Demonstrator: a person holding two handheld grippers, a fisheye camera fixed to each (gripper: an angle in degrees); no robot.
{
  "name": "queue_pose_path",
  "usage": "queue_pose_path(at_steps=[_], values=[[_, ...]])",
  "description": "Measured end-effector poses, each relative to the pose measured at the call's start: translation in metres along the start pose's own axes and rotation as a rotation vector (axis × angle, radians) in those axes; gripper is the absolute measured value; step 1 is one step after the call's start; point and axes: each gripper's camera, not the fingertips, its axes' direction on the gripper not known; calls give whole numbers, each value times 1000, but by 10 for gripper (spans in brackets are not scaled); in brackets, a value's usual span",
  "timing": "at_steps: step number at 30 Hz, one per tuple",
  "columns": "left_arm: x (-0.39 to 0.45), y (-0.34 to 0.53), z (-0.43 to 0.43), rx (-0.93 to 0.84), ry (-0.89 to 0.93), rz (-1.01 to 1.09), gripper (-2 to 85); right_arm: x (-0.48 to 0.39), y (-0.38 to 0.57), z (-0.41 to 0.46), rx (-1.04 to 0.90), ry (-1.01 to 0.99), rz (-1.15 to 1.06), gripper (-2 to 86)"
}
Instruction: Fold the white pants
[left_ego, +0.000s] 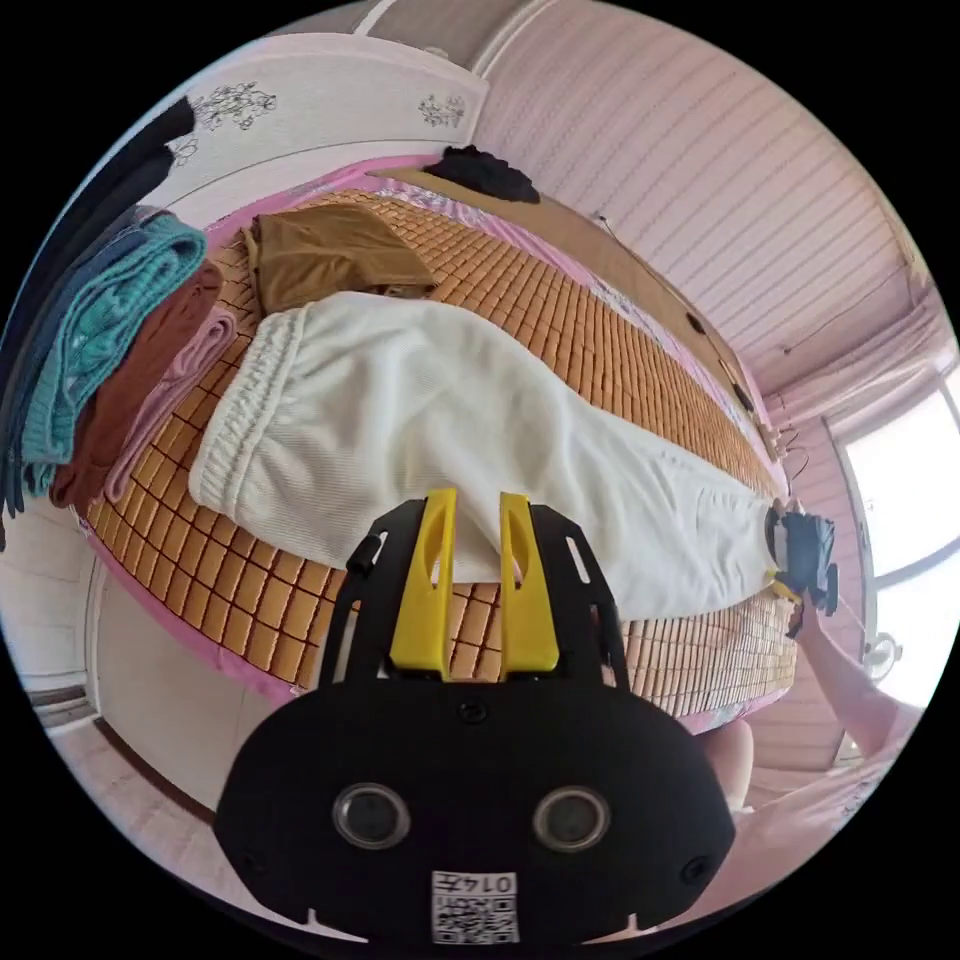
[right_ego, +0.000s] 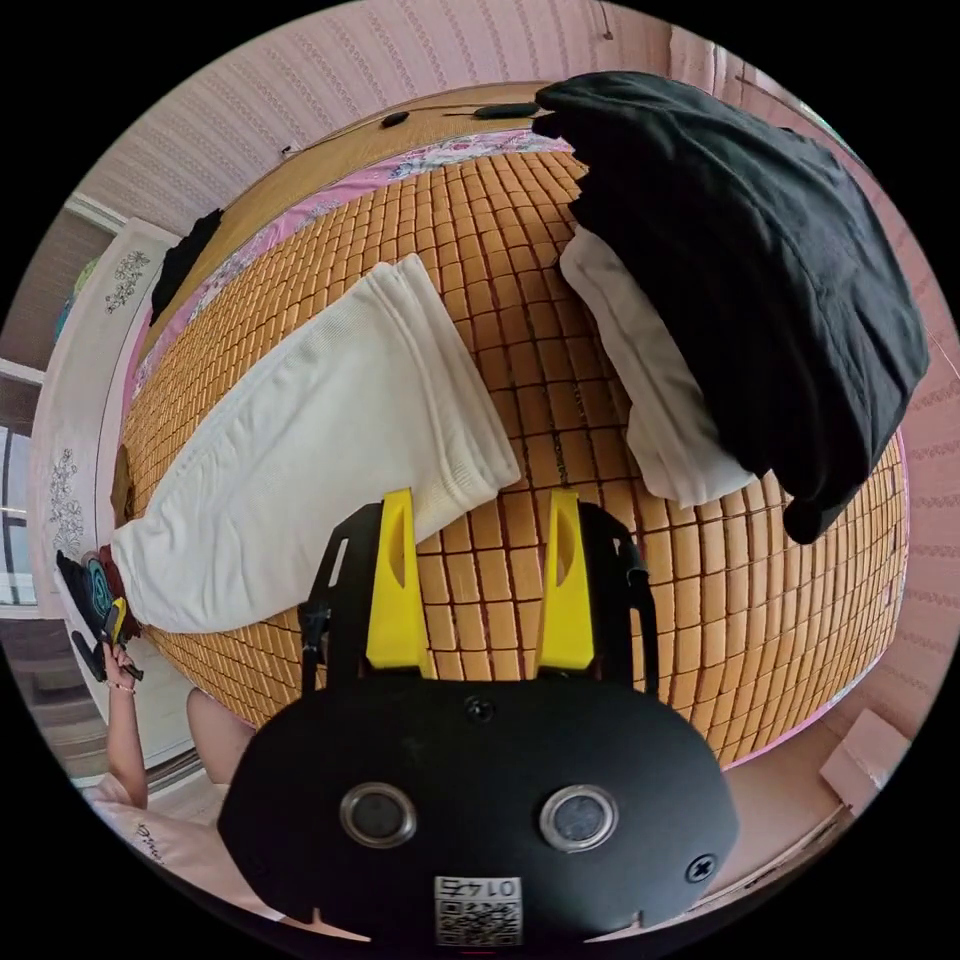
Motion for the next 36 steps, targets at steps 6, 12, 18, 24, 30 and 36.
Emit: queue_pose_path(at_steps=[6, 12, 18, 24, 30, 36], values=[[97, -7, 100, -341, -307, 304, 49, 12, 10, 8, 32, -172, 142, 53], [146, 3, 133, -523, -396, 498, 3, 28, 73, -16, 64, -185, 114, 35], [194, 69, 146, -682, -469, 758, 1, 64, 209, -61, 102, -204, 134, 36], [211, 125, 136, -680, -364, 792, 27, 80, 319, -77, 31, -78, 184, 60], [281, 129, 91, -485, -413, 967, 51, 52, 329, -118, 194, 97, 156, 59], [356, 123, 91, -344, -369, 1183, 53, -9, 255, -106, 188, 163, -79, 98]])
